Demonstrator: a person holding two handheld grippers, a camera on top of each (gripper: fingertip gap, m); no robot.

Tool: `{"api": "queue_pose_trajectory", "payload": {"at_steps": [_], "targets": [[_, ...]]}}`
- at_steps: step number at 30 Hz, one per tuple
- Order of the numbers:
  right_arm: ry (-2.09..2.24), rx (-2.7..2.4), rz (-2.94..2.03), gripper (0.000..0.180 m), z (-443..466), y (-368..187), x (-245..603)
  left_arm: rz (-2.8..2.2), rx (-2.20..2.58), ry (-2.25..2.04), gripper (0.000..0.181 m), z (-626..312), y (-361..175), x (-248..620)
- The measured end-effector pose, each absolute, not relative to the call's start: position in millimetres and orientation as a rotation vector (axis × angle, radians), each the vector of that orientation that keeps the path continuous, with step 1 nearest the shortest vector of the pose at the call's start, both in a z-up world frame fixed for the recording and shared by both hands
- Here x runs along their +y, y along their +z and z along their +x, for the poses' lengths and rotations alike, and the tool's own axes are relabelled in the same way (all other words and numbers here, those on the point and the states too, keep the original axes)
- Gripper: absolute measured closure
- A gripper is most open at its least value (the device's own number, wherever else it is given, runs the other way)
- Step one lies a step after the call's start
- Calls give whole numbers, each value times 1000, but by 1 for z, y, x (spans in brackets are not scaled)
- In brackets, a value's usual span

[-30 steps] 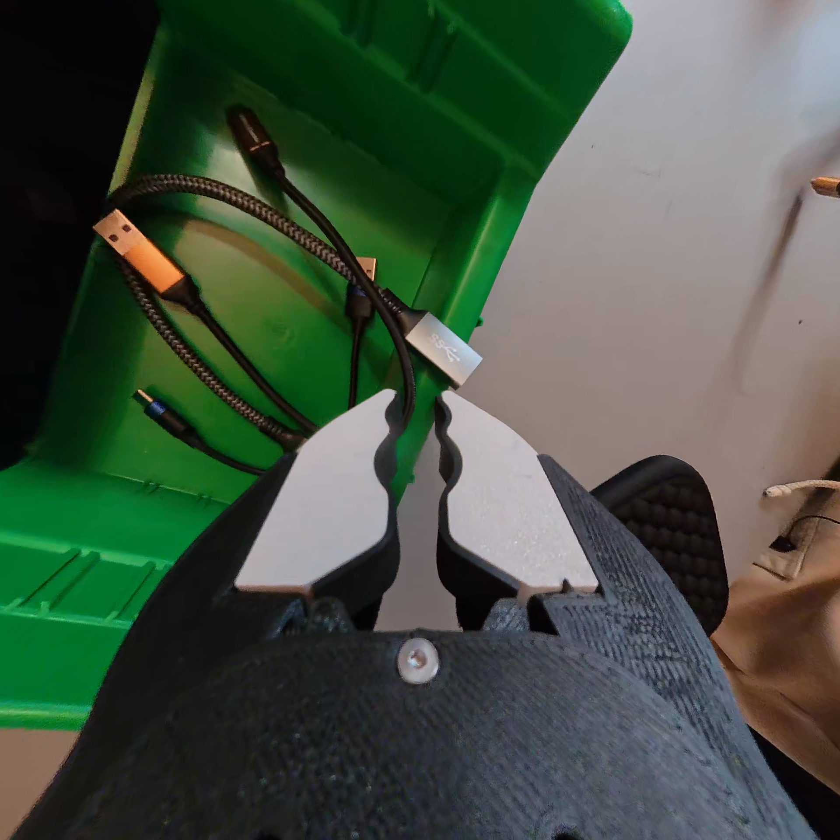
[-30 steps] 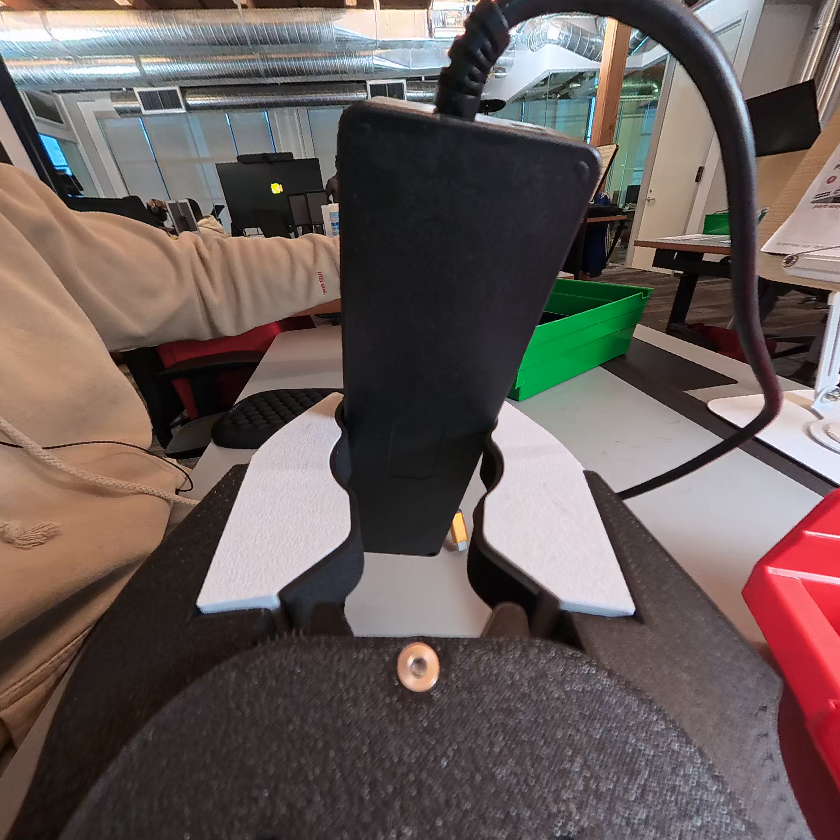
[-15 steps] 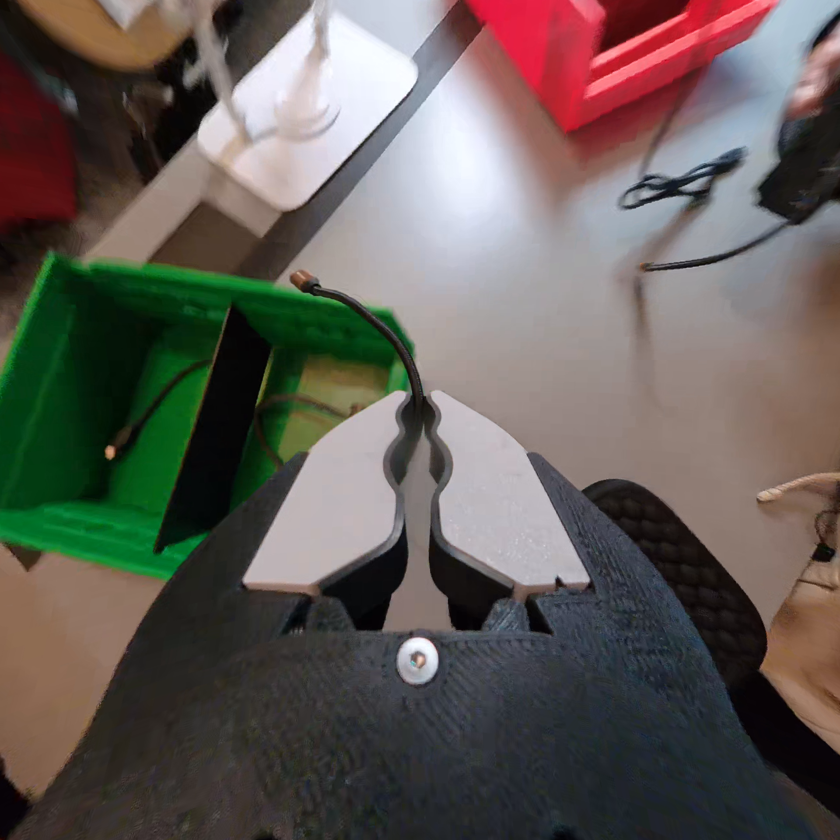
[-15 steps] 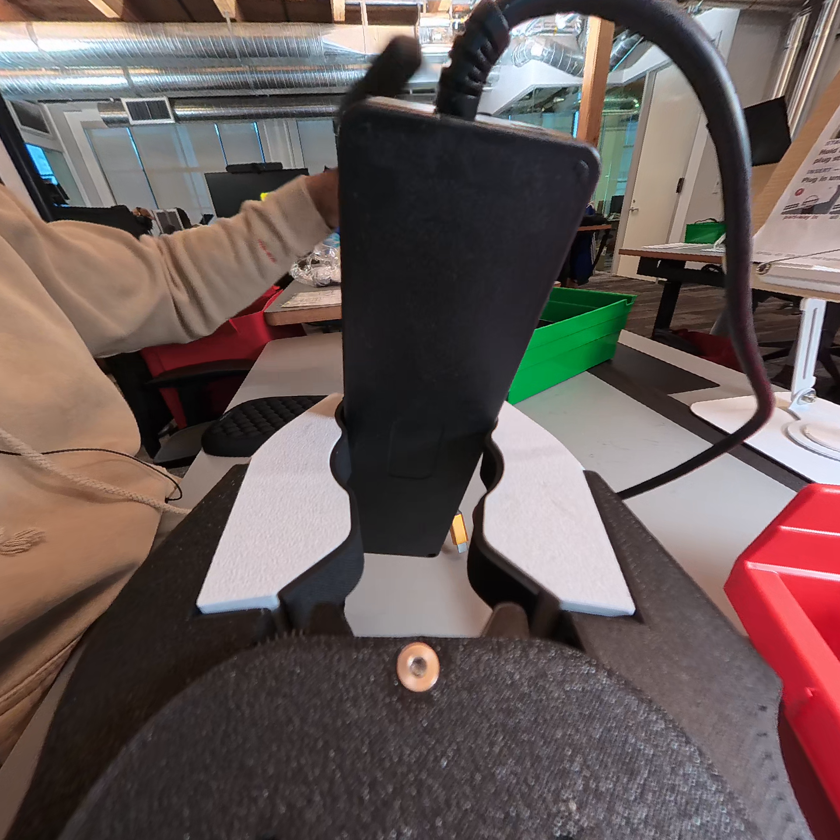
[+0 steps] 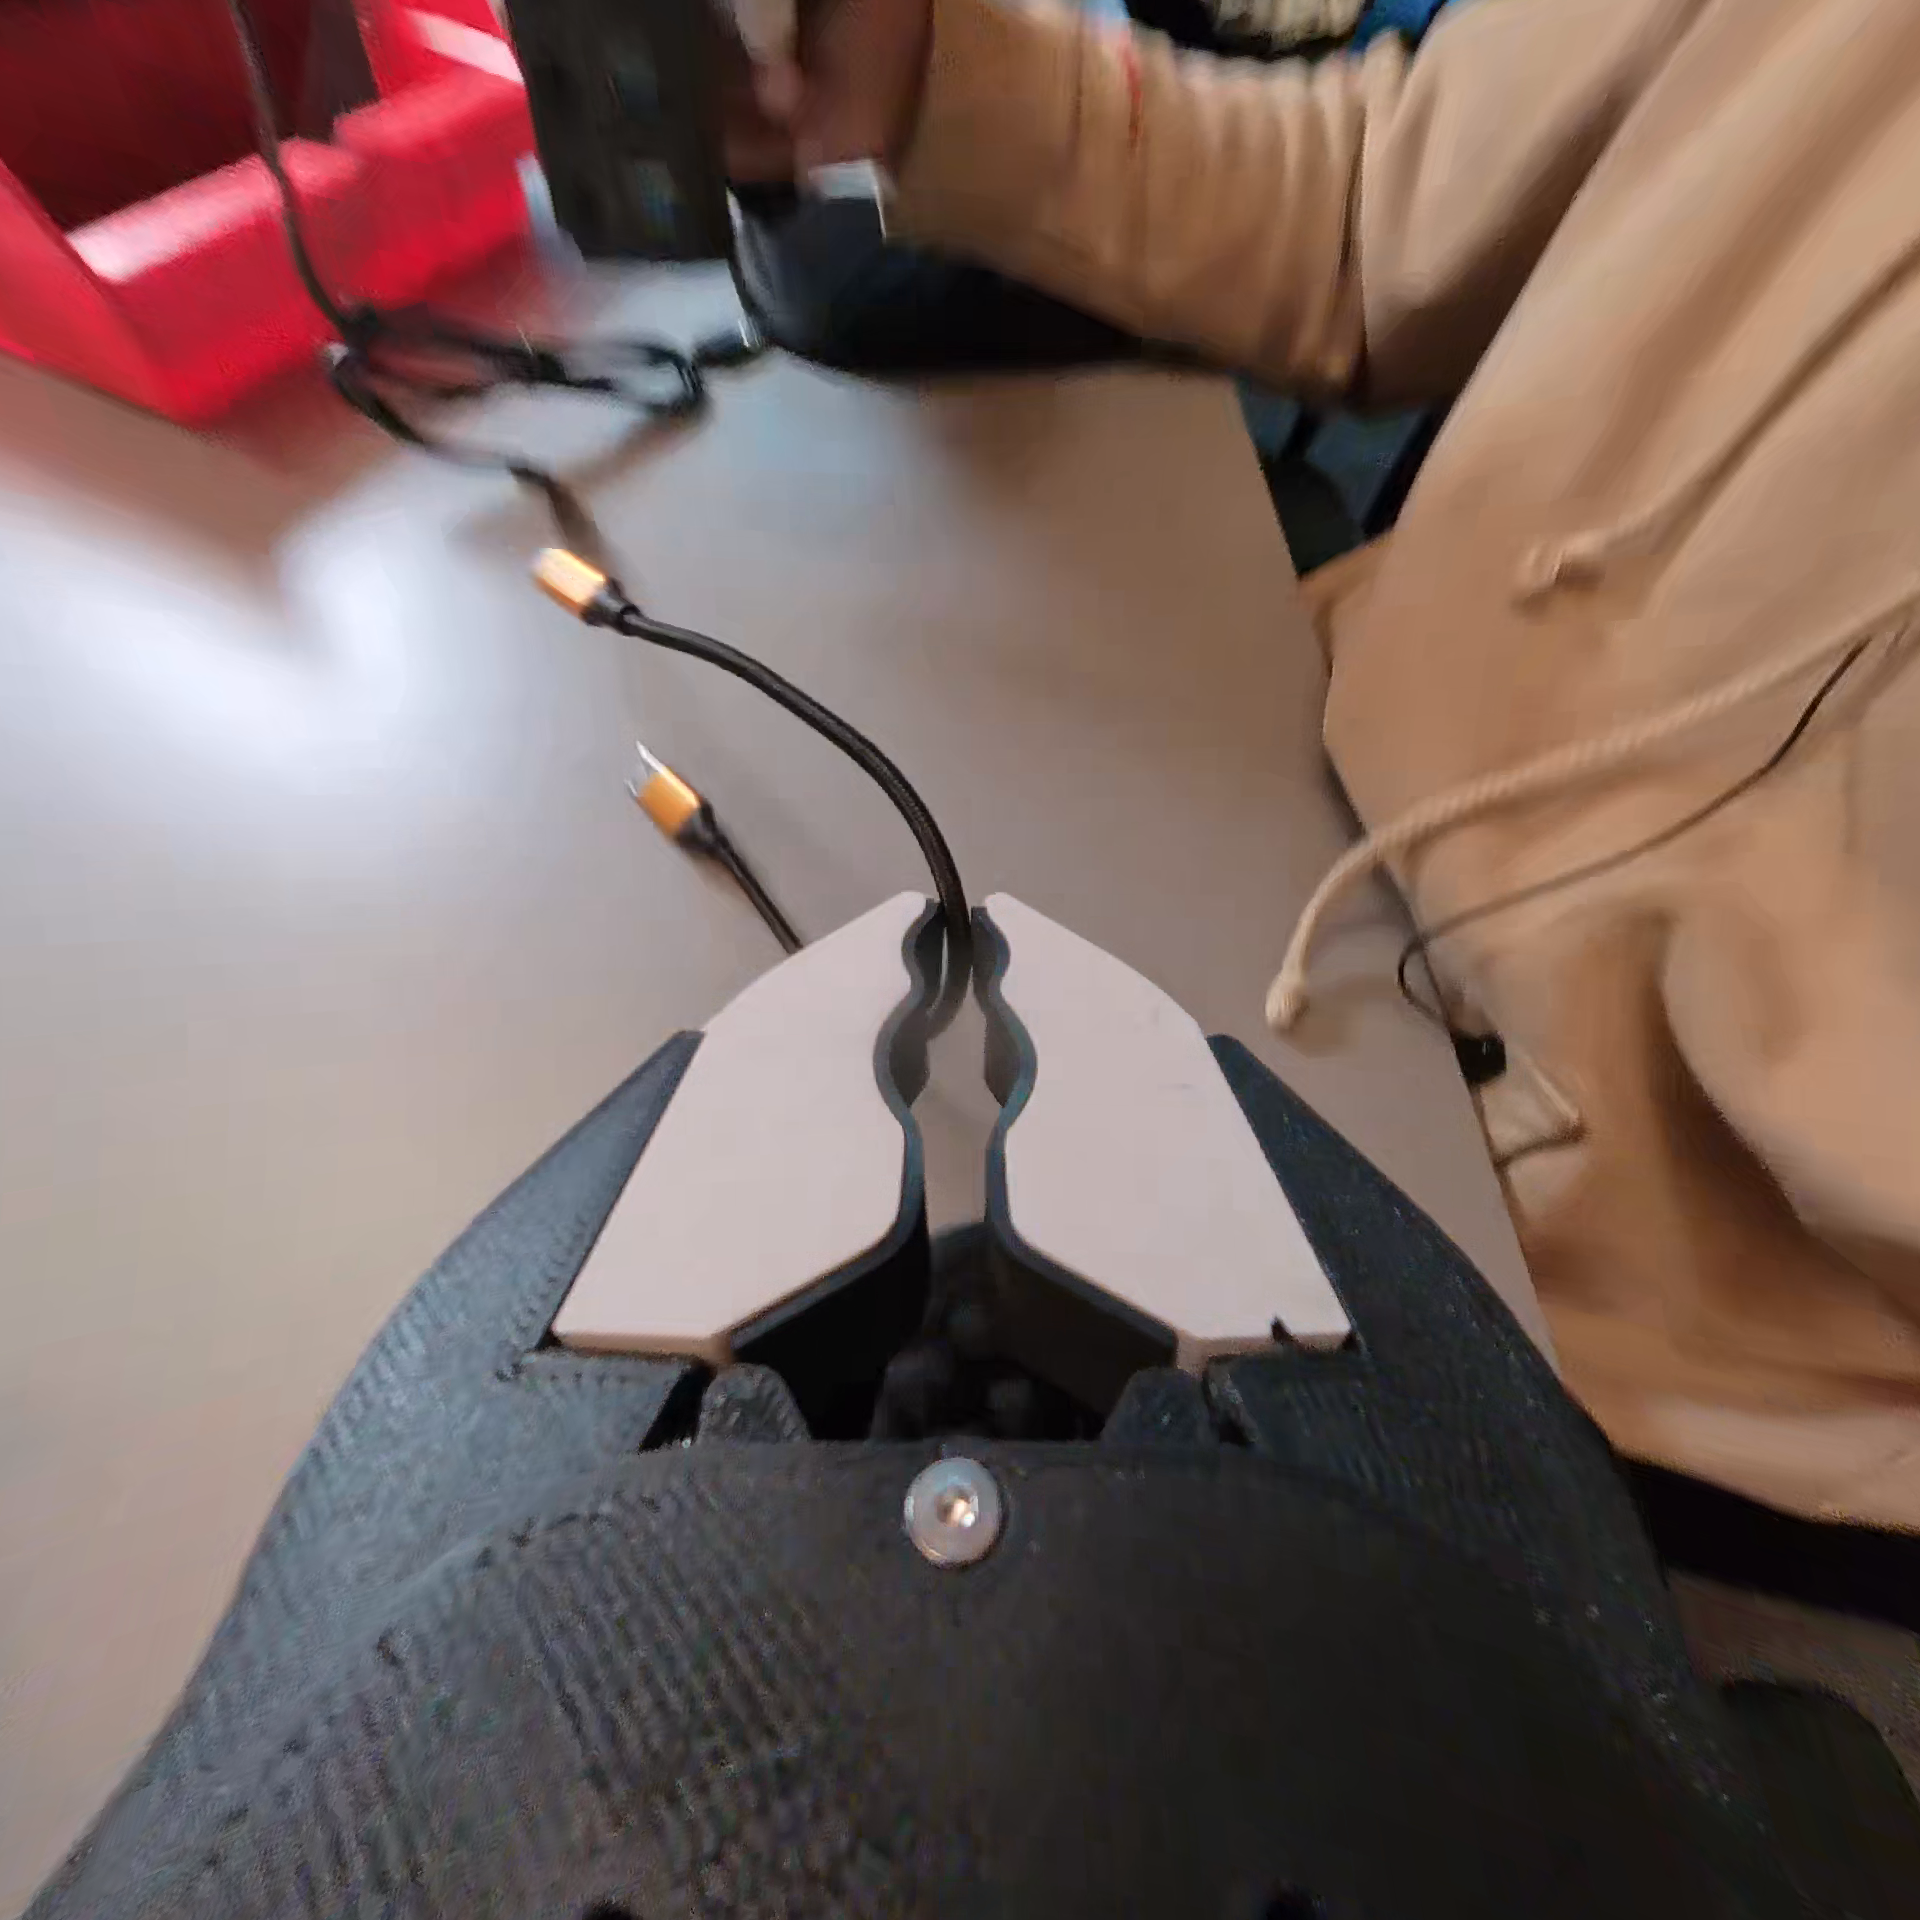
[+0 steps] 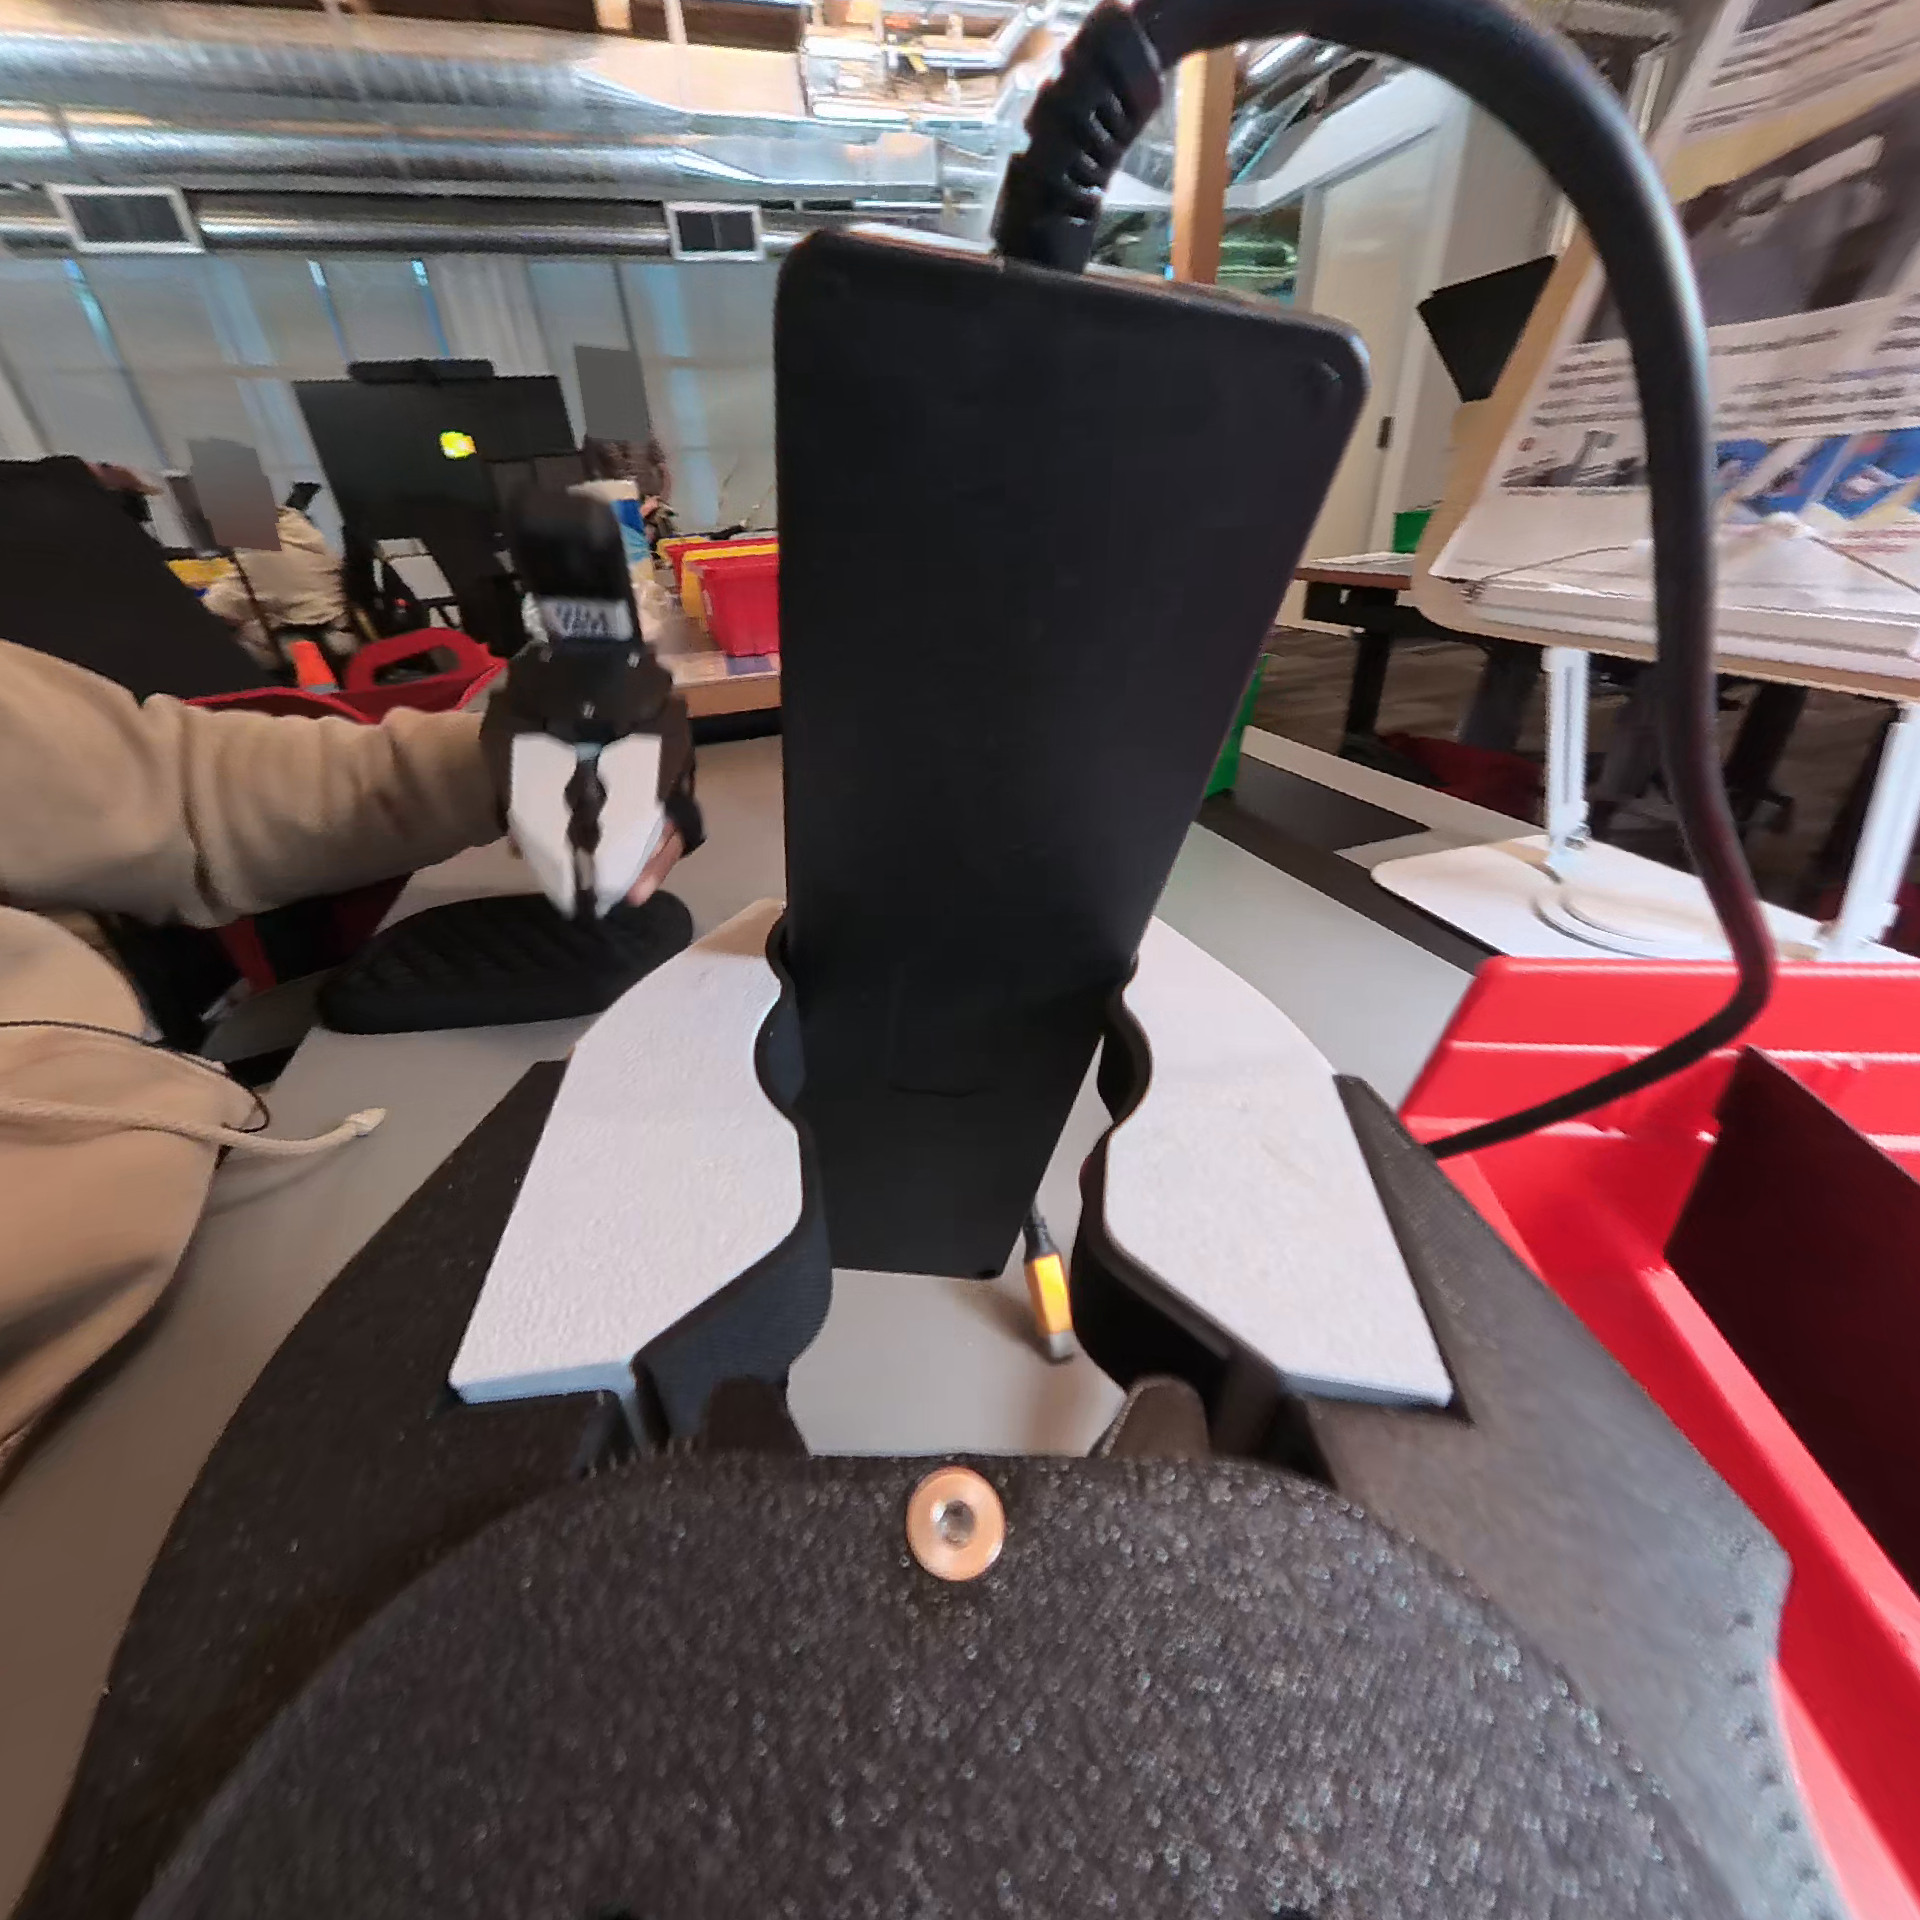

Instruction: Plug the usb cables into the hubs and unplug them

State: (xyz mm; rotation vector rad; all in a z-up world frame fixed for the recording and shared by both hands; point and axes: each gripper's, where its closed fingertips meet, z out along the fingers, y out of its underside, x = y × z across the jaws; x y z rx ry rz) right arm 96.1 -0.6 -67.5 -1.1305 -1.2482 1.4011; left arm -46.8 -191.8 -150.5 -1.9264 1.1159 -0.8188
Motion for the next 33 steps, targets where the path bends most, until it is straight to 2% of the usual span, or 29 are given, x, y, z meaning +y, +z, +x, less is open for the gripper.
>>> {"api": "queue_pose_trajectory", "payload": {"at_steps": [8, 17, 22, 27, 33], "targets": [[1426, -1223, -1127, 124, 95, -65, -1, -2051, 922, -787, 165, -73, -147, -176], [1432, -1217, -1140, 124, 94, -68, 0, -2223, 985, -399, 162, -33, -209, -122], [1427, -1235, -1138, 124, 92, -70, -3, -2276, 1024, -403, 164, -22, -224, -115], [1428, -1254, -1128, 124, 91, -71, -7, -2204, 1050, -404, 169, -19, -220, -115], [1450, -1273, -1100, 124, 90, -71, -14, -1783, 1038, -571, 169, 5, -159, -124]]}}
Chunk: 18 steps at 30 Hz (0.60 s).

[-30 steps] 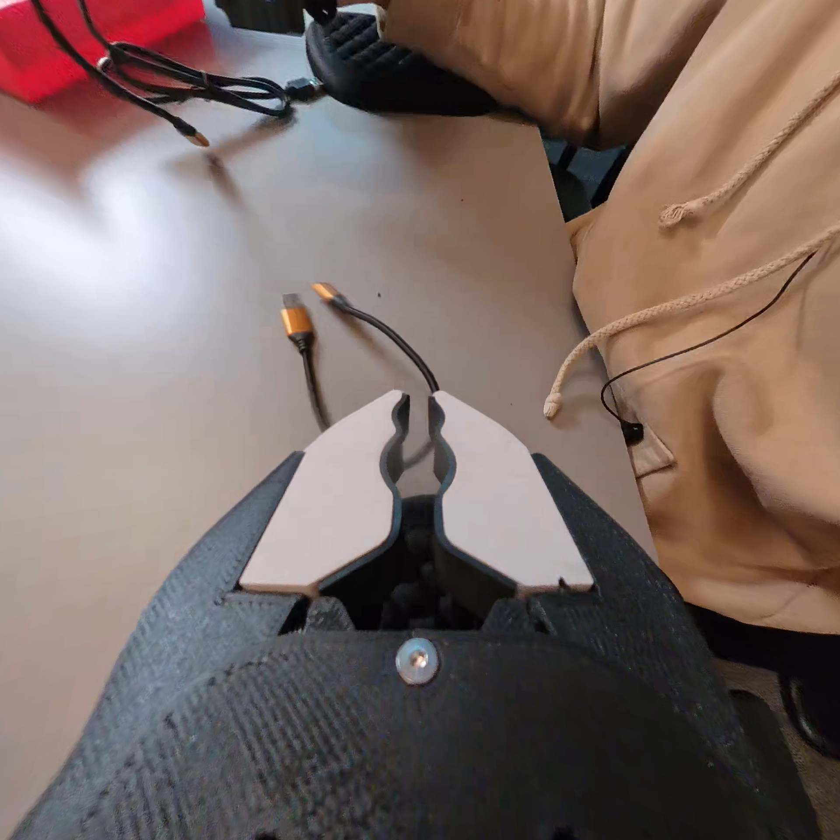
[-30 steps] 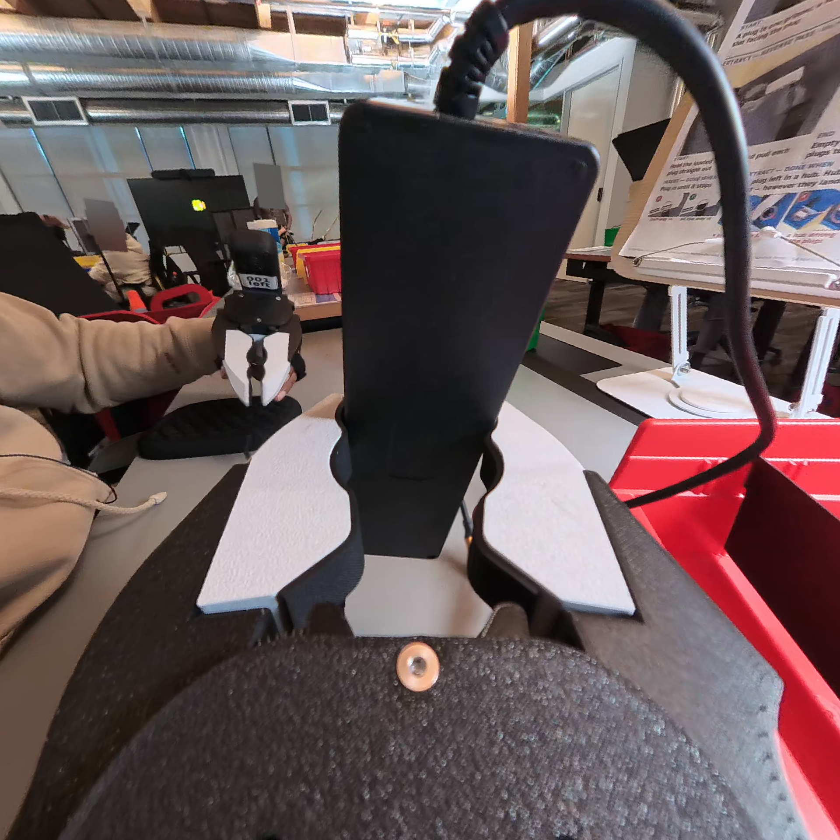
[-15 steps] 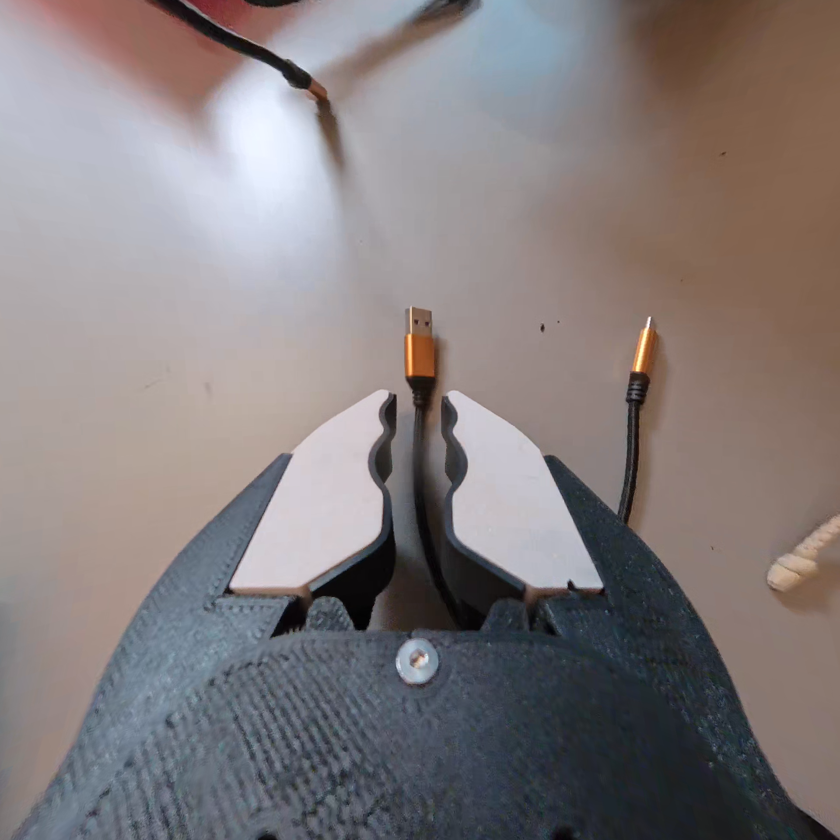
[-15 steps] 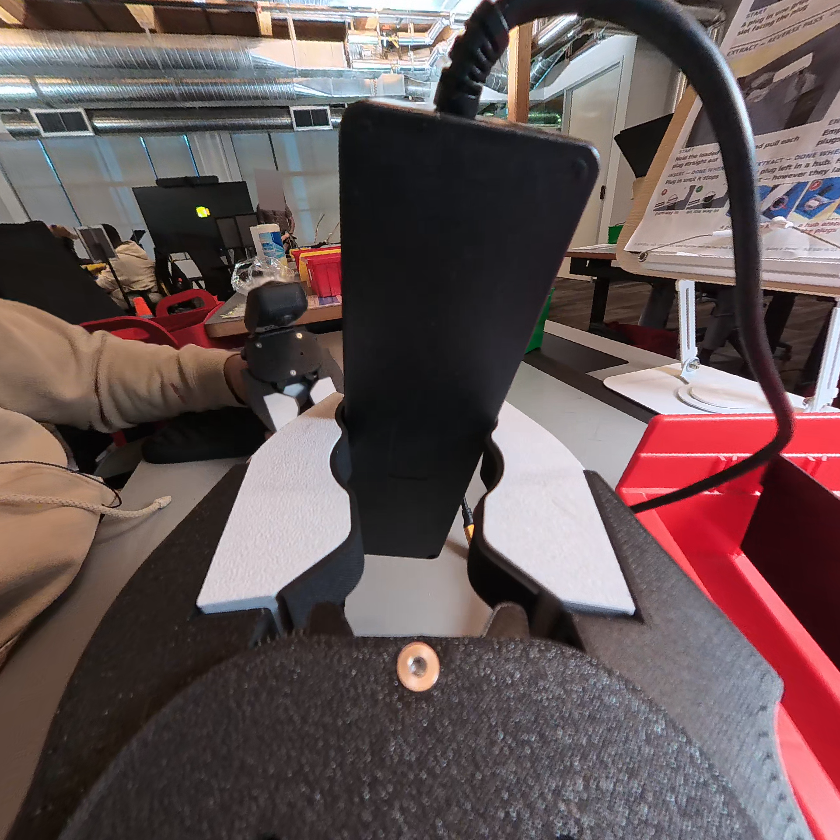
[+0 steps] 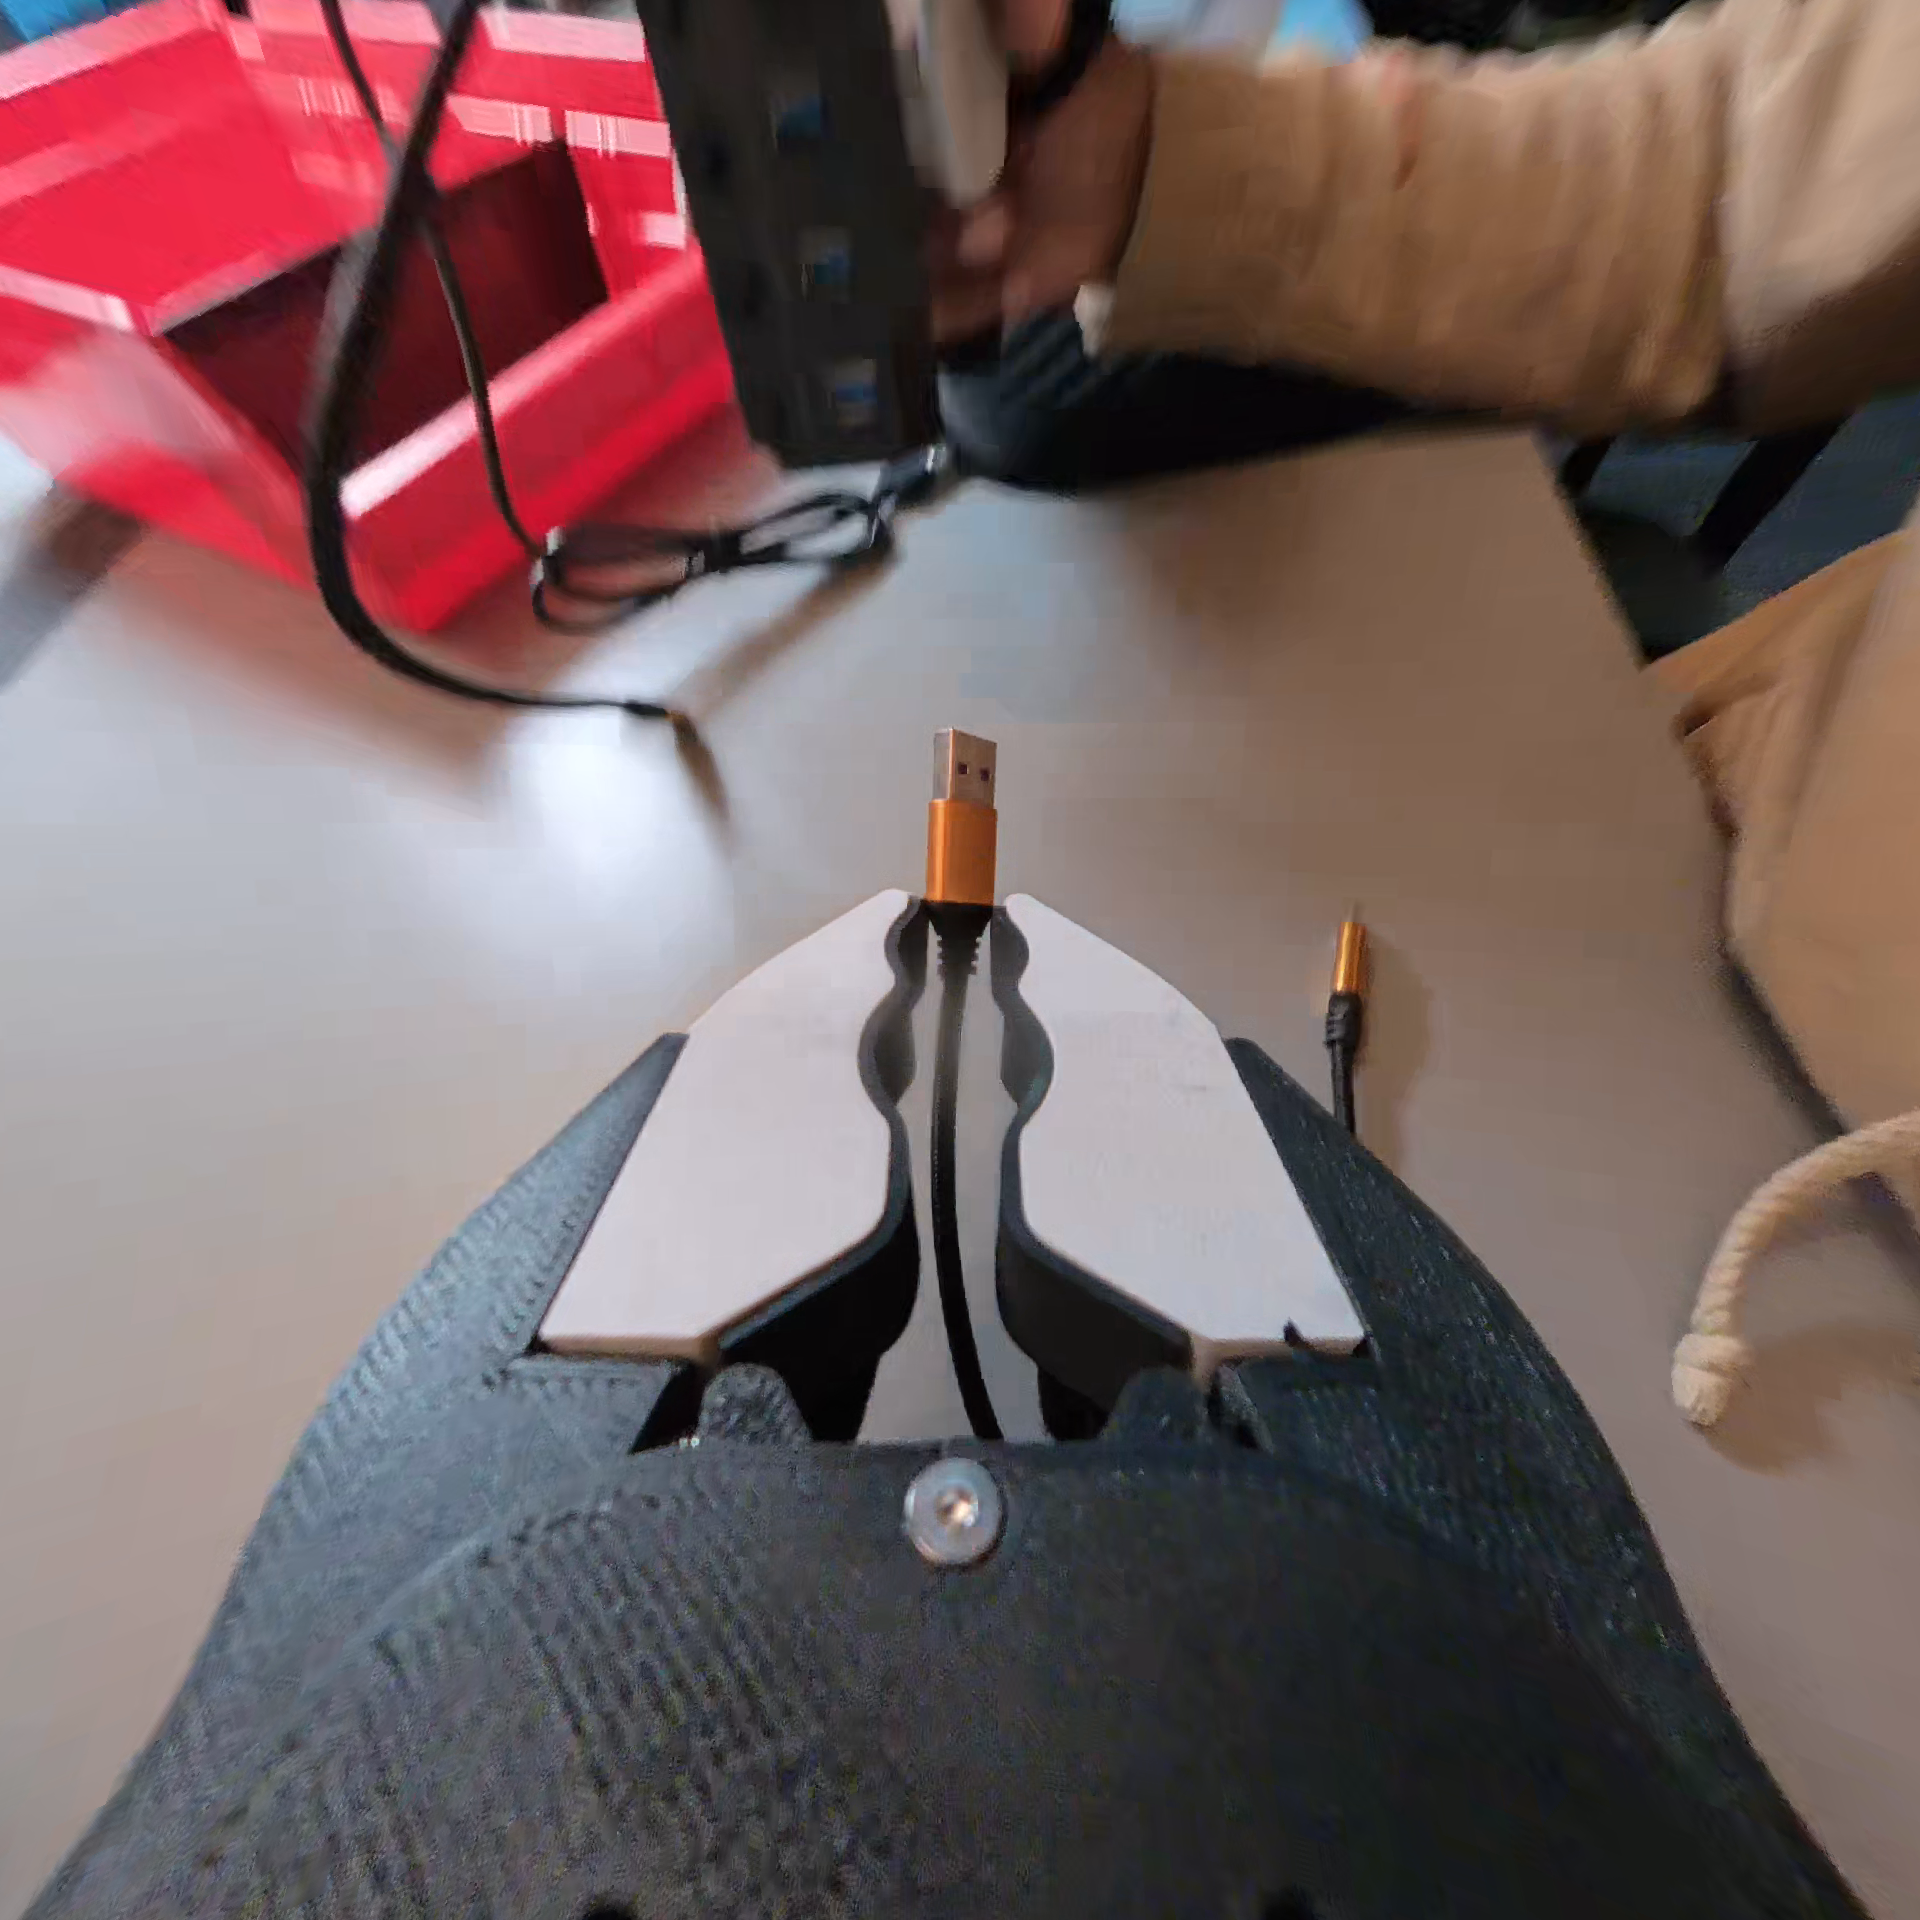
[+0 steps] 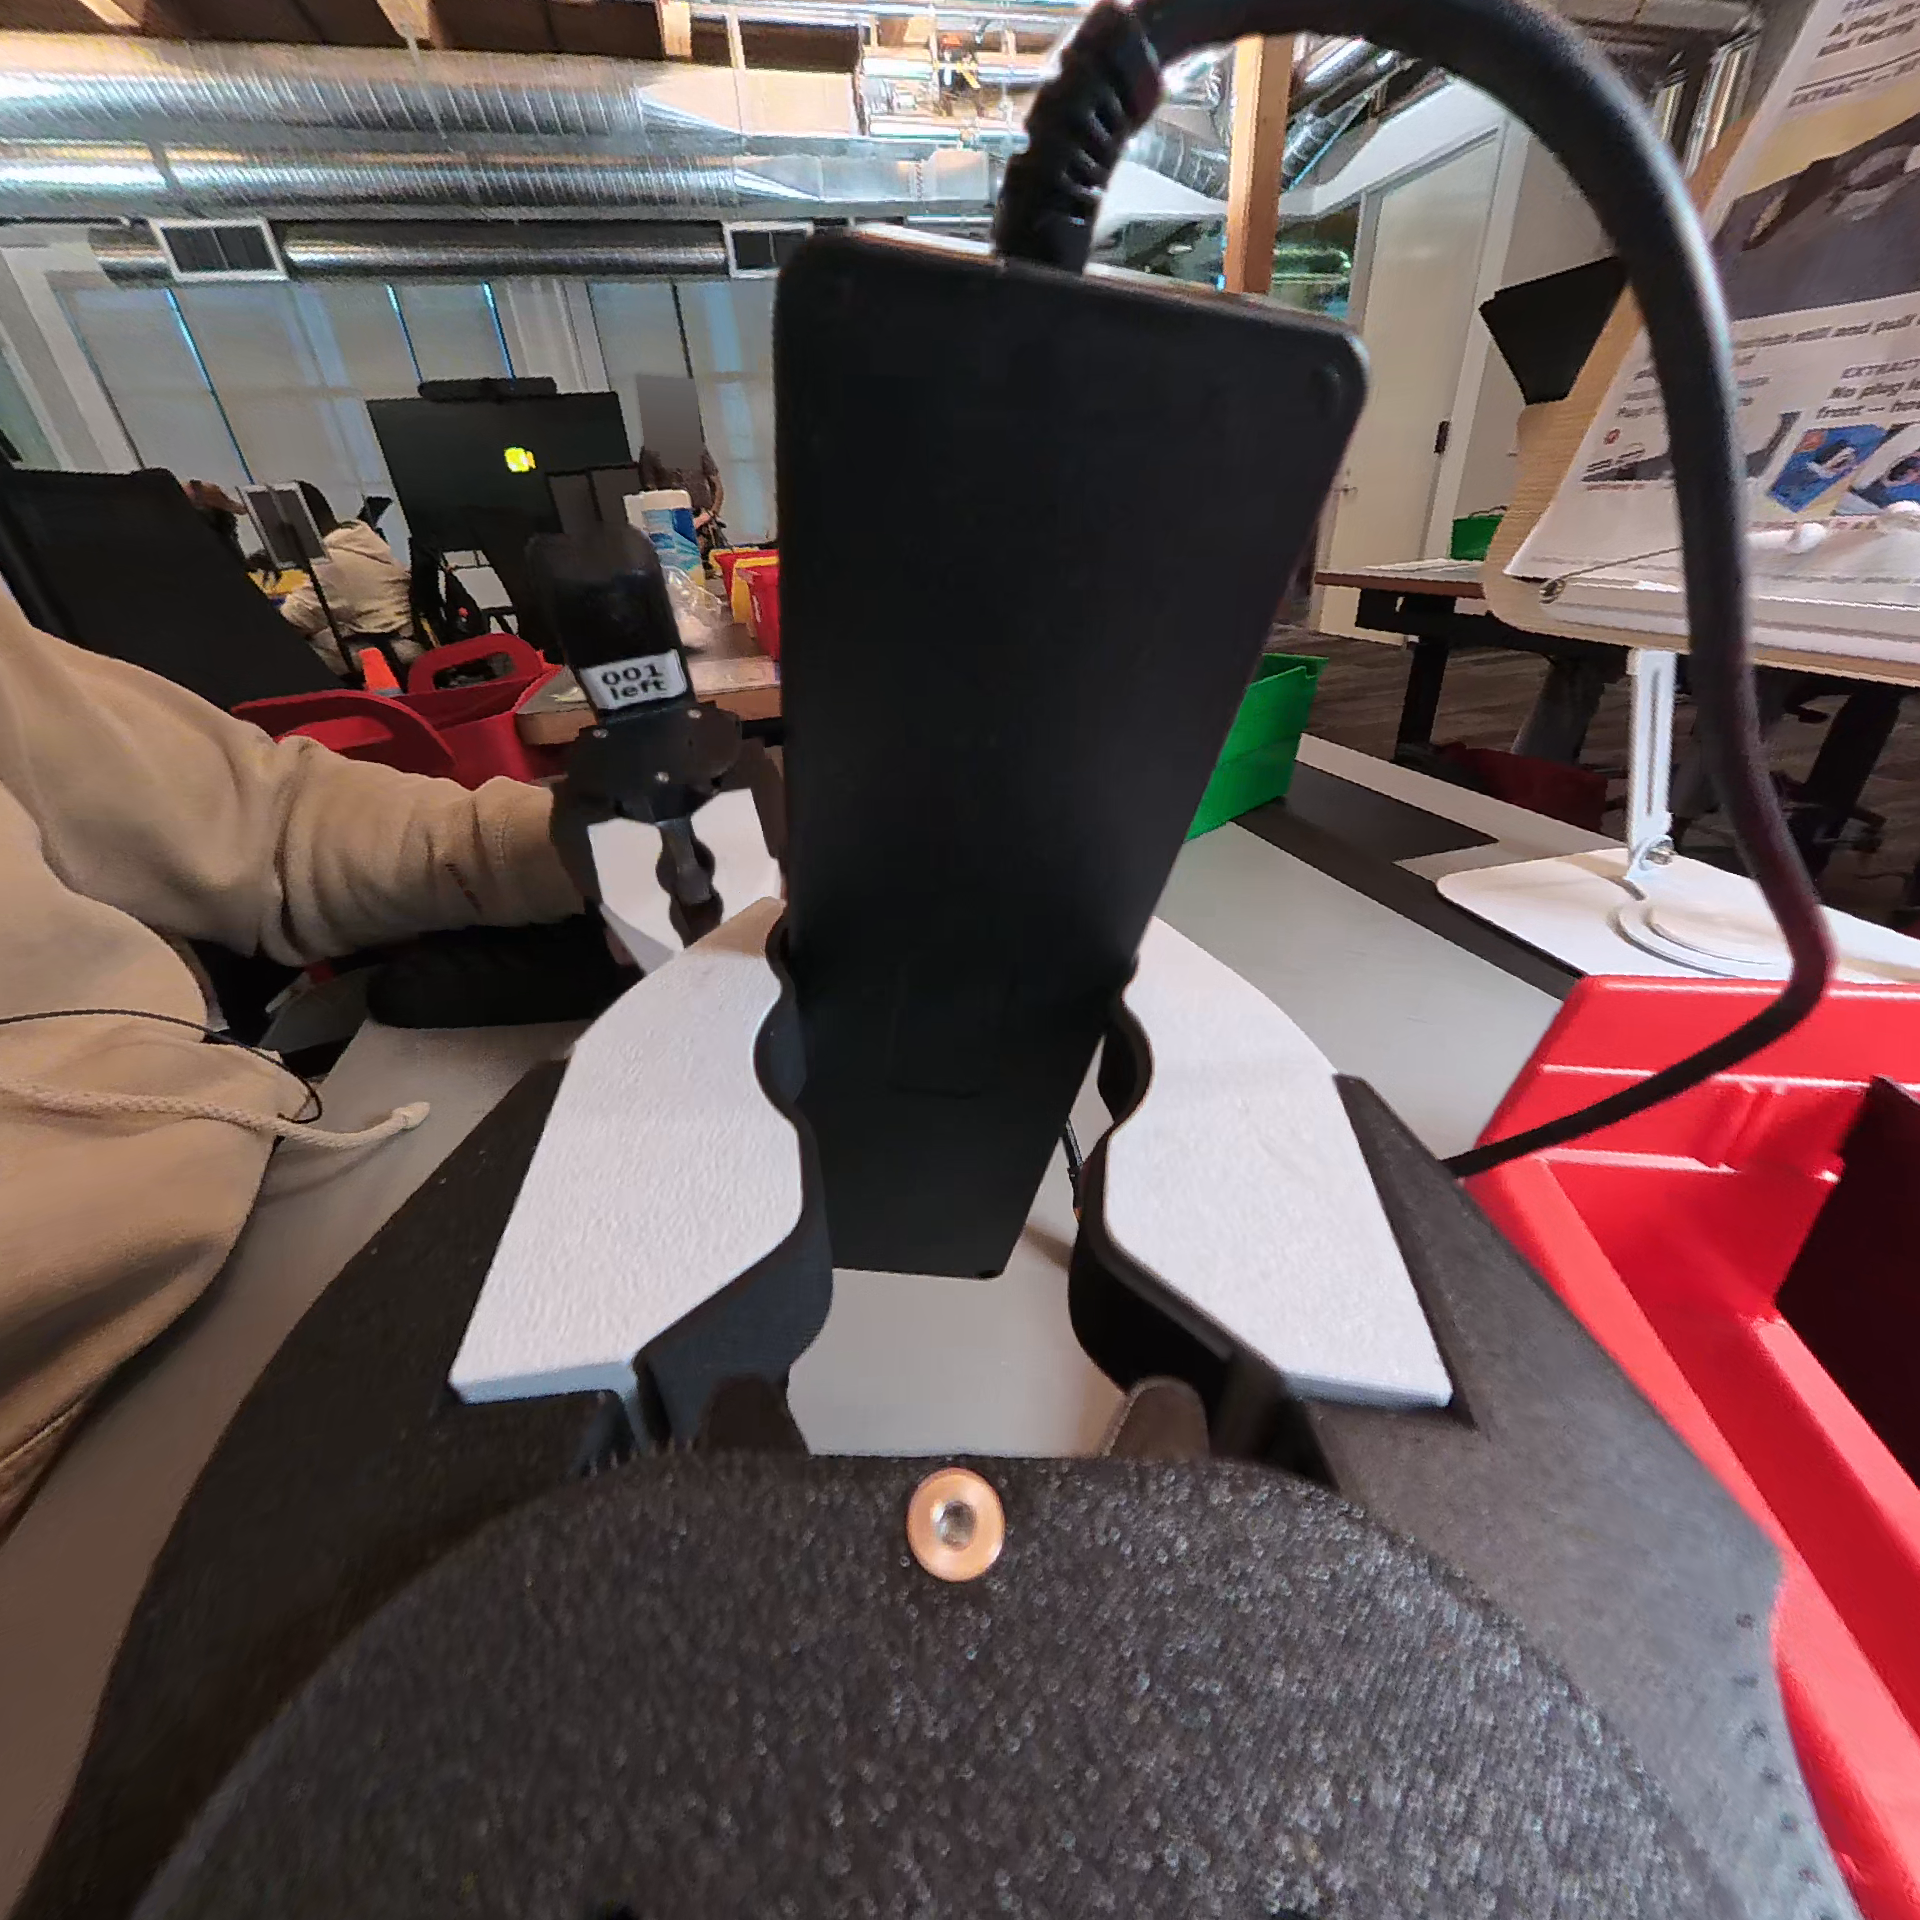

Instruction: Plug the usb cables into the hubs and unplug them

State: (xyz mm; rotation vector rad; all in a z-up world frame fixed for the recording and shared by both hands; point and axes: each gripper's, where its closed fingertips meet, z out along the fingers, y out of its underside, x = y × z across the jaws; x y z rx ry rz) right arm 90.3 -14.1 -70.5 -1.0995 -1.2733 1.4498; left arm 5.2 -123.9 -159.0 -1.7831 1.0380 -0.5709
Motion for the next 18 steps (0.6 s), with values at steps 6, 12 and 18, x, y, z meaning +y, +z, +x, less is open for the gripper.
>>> {"api": "queue_pose_trajectory", "payload": {"at_steps": [6, 12, 18], "targets": [[1505, -1331, -1074, 124, 88, -74, -27, -1659, 979, -736, 169, 12, -135, -133], [1537, -1449, -1057, 124, 82, -86, -48, -1628, 886, -993, 169, 17, -123, -141], [1571, -1529, -1038, 124, 79, -95, -63, -1629, 792, -1177, 170, 14, -100, -141]]}}
